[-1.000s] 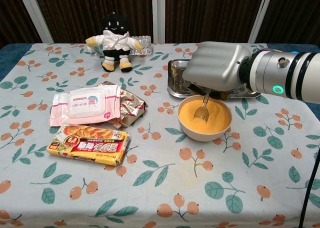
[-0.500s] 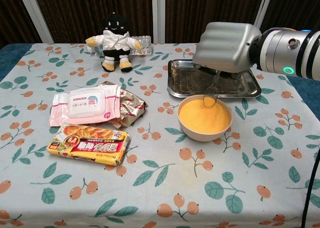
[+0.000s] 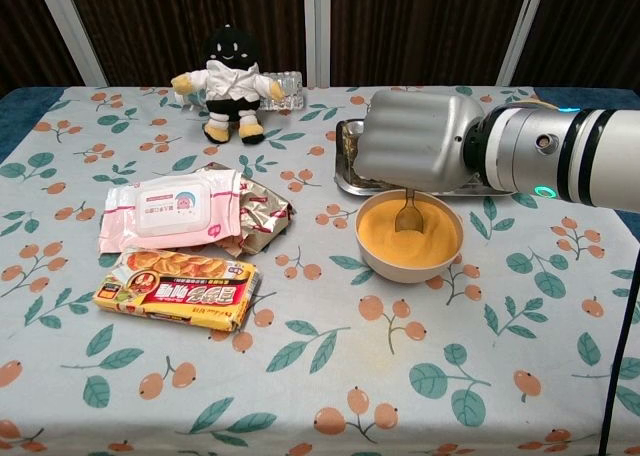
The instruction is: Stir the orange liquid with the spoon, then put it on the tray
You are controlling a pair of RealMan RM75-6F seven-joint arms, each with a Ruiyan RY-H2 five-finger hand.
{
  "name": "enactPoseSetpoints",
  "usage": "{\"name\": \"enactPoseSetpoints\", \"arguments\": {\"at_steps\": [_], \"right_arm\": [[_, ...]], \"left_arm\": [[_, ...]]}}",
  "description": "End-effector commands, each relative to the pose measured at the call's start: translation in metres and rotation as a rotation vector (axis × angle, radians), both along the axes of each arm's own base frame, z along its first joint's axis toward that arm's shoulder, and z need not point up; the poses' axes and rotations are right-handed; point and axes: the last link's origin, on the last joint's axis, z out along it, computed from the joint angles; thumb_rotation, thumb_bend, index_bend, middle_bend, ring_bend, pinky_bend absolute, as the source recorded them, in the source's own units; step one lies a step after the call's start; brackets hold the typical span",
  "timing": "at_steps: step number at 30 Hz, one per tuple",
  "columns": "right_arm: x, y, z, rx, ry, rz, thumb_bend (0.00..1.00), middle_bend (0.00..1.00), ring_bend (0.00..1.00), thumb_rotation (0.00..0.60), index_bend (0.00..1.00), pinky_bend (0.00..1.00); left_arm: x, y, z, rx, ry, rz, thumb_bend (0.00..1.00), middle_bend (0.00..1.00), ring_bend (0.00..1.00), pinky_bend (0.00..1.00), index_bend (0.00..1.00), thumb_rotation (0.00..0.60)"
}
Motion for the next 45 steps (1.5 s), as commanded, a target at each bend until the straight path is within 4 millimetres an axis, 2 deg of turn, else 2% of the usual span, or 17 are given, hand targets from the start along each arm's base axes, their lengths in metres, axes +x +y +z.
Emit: {"name": "enactPoseSetpoints", "arguments": {"at_steps": [1, 8, 17, 24, 31, 41, 45], "right_arm": [[0.0, 0.003, 0.0, 0.016, -0.03, -0.041, 0.47, 1.0, 1.0, 0.6, 0.82, 1.0], [-0.005, 0.006, 0.005, 0.068, -0.131, -0.211, 0.47, 1.0, 1.0, 0.6, 0.84, 1.0], [-0.016, -0.003, 0.017, 0.08, -0.279, -0.397, 0.48, 1.0, 1.0, 0.6, 0.84, 1.0], [-0.018, -0.011, 0.029, 0.063, -0.332, -0.417, 0.48, 1.0, 1.0, 0.6, 0.84, 1.0], [-0.013, -0.013, 0.035, 0.043, -0.291, -0.332, 0.48, 1.0, 1.0, 0.6, 0.84, 1.0], [-0.003, -0.001, 0.029, -0.054, -0.128, 0.035, 0.48, 1.0, 1.0, 0.6, 0.84, 1.0], [-0.007, 0.002, 0.026, -0.071, -0.068, 0.096, 0.48, 1.0, 1.0, 0.6, 0.84, 1.0]], "left_arm": [[0.0, 0.0, 0.0, -0.003, 0.0, 0.0, 0.07, 0.12, 0.1, 0.11, 0.23, 0.6], [0.001, 0.001, 0.0, -0.003, 0.004, -0.009, 0.07, 0.12, 0.1, 0.11, 0.23, 0.6], [0.004, 0.001, 0.0, -0.006, 0.01, -0.009, 0.07, 0.12, 0.1, 0.11, 0.23, 0.6], [0.008, 0.002, 0.002, -0.004, 0.021, -0.019, 0.07, 0.12, 0.1, 0.11, 0.23, 0.6], [0.01, 0.002, 0.003, -0.004, 0.024, -0.02, 0.07, 0.12, 0.1, 0.11, 0.23, 0.6], [0.008, 0.001, 0.002, -0.006, 0.02, -0.011, 0.07, 0.12, 0.1, 0.11, 0.23, 0.6], [0.007, 0.001, 0.002, -0.007, 0.019, -0.011, 0.07, 0.12, 0.1, 0.11, 0.23, 0.6]]}}
